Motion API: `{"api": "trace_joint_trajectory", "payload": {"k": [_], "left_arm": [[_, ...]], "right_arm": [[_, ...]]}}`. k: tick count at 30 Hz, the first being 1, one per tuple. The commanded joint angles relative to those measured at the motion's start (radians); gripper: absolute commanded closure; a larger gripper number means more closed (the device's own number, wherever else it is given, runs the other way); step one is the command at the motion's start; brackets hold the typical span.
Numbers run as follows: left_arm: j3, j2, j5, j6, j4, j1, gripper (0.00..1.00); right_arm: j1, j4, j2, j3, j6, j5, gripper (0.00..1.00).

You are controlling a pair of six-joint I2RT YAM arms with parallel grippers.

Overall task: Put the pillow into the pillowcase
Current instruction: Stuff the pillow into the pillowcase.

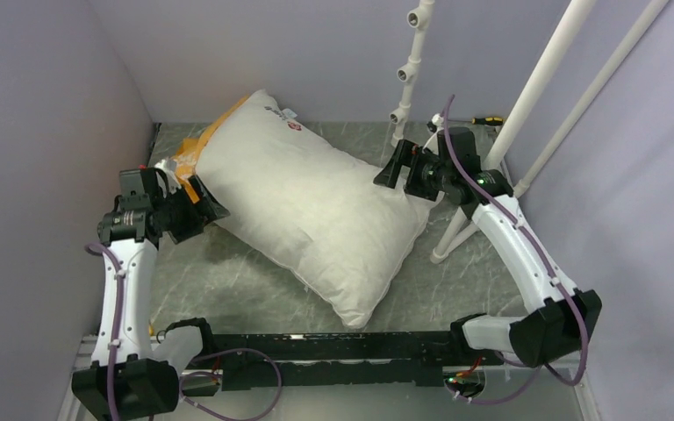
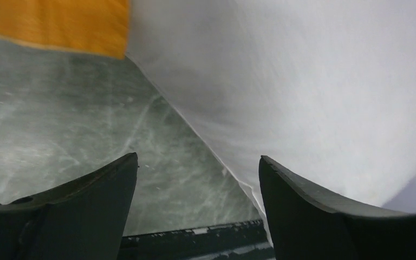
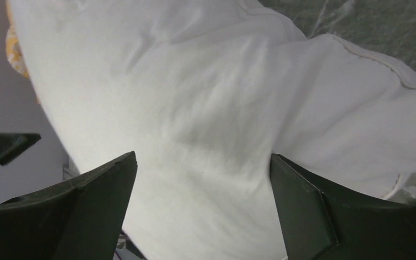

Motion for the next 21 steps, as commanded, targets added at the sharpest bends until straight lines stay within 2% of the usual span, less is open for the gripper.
{"api": "trace_joint_trajectory", "payload": {"k": [1, 3, 7, 9, 13, 16, 21], "left_arm": [[0.097, 0.089, -0.216, 0.046, 0.036, 0.023, 0.13], [0.122, 0.163, -0.267, 0.057, 0.047, 0.047, 0.13], [0.137, 0.281, -0.259, 0.069, 0.13, 0.106, 0.13], [0.154, 0.346, -0.252, 0.075, 0.15, 0.135, 0.18], [0.145, 0.444, -0.114, 0.096, 0.209, 0.168, 0.56], [0.118, 0.467, 0.019, 0.121, 0.254, 0.168, 0.99], [0.047, 0.404, 0.073, 0.101, 0.275, 0.167, 1.0]], "right_arm": [[0.005, -0.056, -0.09, 0.101, -0.045, -0.051, 0.03], [0.01, -0.056, -0.083, 0.119, -0.03, -0.14, 0.02], [0.026, -0.001, -0.091, 0.073, 0.024, -0.281, 0.02], [0.031, 0.044, -0.107, 0.022, 0.066, -0.331, 0.02], [0.055, 0.06, -0.145, -0.073, 0.11, -0.338, 0.02], [0.063, -0.001, -0.194, -0.15, 0.107, -0.293, 0.01], [0.064, -0.236, -0.302, -0.229, 0.038, -0.126, 0.0]]}}
